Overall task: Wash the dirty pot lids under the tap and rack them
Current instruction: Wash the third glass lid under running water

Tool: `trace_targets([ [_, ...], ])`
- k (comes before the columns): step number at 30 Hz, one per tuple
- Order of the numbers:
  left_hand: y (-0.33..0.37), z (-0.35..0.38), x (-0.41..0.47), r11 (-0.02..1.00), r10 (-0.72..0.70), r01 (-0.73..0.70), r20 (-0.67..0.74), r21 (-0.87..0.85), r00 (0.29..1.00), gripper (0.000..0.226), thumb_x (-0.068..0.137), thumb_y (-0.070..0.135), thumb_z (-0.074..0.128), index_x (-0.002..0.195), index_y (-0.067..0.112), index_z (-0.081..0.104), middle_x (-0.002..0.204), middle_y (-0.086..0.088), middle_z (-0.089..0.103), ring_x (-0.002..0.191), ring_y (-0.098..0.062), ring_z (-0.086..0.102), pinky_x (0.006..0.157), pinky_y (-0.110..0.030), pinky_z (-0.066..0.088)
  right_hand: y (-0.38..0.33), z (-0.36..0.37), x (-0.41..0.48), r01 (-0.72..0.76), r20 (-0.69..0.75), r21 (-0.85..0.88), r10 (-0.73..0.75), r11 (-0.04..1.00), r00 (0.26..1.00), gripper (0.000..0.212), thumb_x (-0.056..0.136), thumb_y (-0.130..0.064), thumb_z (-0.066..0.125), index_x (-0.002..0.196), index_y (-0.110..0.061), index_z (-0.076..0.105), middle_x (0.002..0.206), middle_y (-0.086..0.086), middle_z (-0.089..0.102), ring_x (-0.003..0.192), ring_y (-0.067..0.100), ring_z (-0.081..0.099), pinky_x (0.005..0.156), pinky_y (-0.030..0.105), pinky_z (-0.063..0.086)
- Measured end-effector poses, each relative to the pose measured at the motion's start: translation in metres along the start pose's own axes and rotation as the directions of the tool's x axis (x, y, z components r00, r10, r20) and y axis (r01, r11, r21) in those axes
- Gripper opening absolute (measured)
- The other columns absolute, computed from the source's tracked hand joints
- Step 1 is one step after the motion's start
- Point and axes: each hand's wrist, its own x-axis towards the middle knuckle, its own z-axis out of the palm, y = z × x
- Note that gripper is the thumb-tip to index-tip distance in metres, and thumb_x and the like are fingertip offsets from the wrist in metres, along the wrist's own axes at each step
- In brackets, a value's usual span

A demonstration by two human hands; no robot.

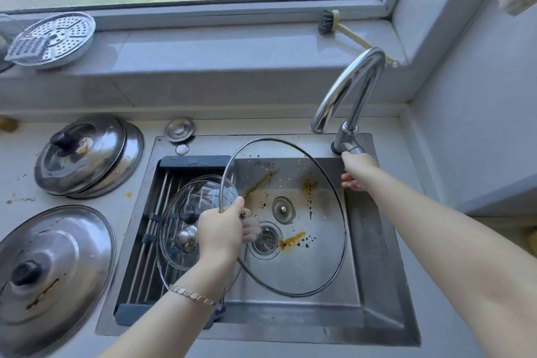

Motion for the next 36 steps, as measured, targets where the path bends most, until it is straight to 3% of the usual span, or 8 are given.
trace_targets([
  [5,-0.004,0.004,0.005,0.999,-0.006,0.007,-0.030,0.047,1.000,0.028,0.094,0.017,0.053,0.077,-0.005,0.060,0.070,-0.023,0.064,0.043,-0.019,0.060,0.039,-0.022,0.049,0.001,-0.001,0.008,-0.045,-0.008,0.013,0.045,0.999,0.999,0.021,0.092,-0.029,0.040,0.091,-0.010,0.049,0.073,0.006,0.052,0.050,0.018,0.049,0.033,0.015,0.031],
  [12,-0.001,0.014,0.010,0.998,-0.030,0.032,-0.032,0.063,0.999,0.029,0.093,0.017,0.055,0.074,-0.004,0.061,0.065,-0.021,0.064,0.037,-0.016,0.059,0.040,-0.023,0.051,0.010,0.000,0.014,0.017,-0.049,0.043,-0.015,0.999,0.999,0.040,0.097,-0.028,0.034,0.129,-0.010,0.049,0.064,0.005,0.049,0.049,0.016,0.045,0.043,0.020,0.034],
  [22,0.004,0.025,0.012,0.996,-0.077,0.077,0.007,0.044,0.997,0.028,0.094,0.015,0.052,0.082,-0.010,0.059,0.074,-0.027,0.063,0.054,-0.028,0.058,0.039,-0.024,0.050,0.021,-0.003,0.019,0.074,-0.067,0.017,-0.073,0.997,0.995,0.030,0.094,-0.027,0.037,0.082,-0.005,0.052,0.067,0.009,0.054,0.052,0.019,0.046,0.046,0.024,0.038],
  [25,0.006,0.025,0.010,0.996,-0.080,0.080,0.008,0.032,0.997,0.027,0.094,0.014,0.052,0.080,-0.009,0.058,0.077,-0.029,0.060,0.055,-0.028,0.056,0.037,-0.022,0.047,0.019,-0.001,0.005,0.098,-0.162,-0.131,-0.119,0.987,0.980,0.043,0.094,-0.039,0.038,0.107,0.000,0.052,0.105,0.019,0.058,0.087,0.031,0.055,0.075,0.034,0.044],
  [28,0.008,0.024,0.006,0.995,-0.097,0.096,0.025,0.003,0.995,0.027,0.095,0.015,0.052,0.081,-0.008,0.056,0.078,-0.028,0.058,0.059,-0.028,0.054,0.036,-0.021,0.045,0.029,0.020,-0.033,0.285,-0.163,-0.226,-0.325,0.932,0.932,0.067,0.094,-0.045,0.038,0.143,-0.003,0.024,0.147,0.020,0.023,0.135,0.036,0.025,0.108,0.043,0.027],
  [31,0.005,0.027,0.003,0.997,-0.064,0.063,0.020,0.042,0.998,0.036,0.093,0.025,0.054,0.079,-0.007,0.060,0.074,-0.027,0.066,0.053,-0.030,0.064,0.045,-0.028,0.054,0.050,0.057,-0.076,0.558,0.146,-0.407,-0.552,0.723,0.821,0.075,0.092,-0.059,0.021,0.150,-0.015,0.002,0.157,0.006,-0.011,0.145,0.021,-0.011,0.117,0.038,-0.003],
  [34,0.003,0.028,0.001,0.986,0.038,-0.036,-0.008,0.164,0.999,0.058,0.092,0.045,0.047,0.074,-0.006,0.069,0.069,-0.023,0.069,0.063,-0.032,0.068,0.063,-0.042,0.058,0.059,0.080,-0.109,0.857,0.449,-0.326,-0.732,0.400,0.513,0.079,0.082,-0.068,0.002,0.143,-0.021,-0.015,0.149,-0.008,-0.026,0.138,0.004,-0.026,0.113,0.024,-0.018],
  [36,0.004,0.024,-0.003,0.979,0.055,-0.049,-0.024,0.196,0.998,0.065,0.094,0.049,0.041,0.075,-0.006,0.070,0.064,-0.019,0.069,0.061,-0.029,0.068,0.059,-0.037,0.056,0.055,0.081,-0.111,0.934,0.575,-0.266,-0.739,0.237,0.351,0.075,0.082,-0.067,0.001,0.139,-0.021,-0.015,0.146,-0.013,-0.024,0.137,0.000,-0.024,0.114,0.021,-0.015],
])
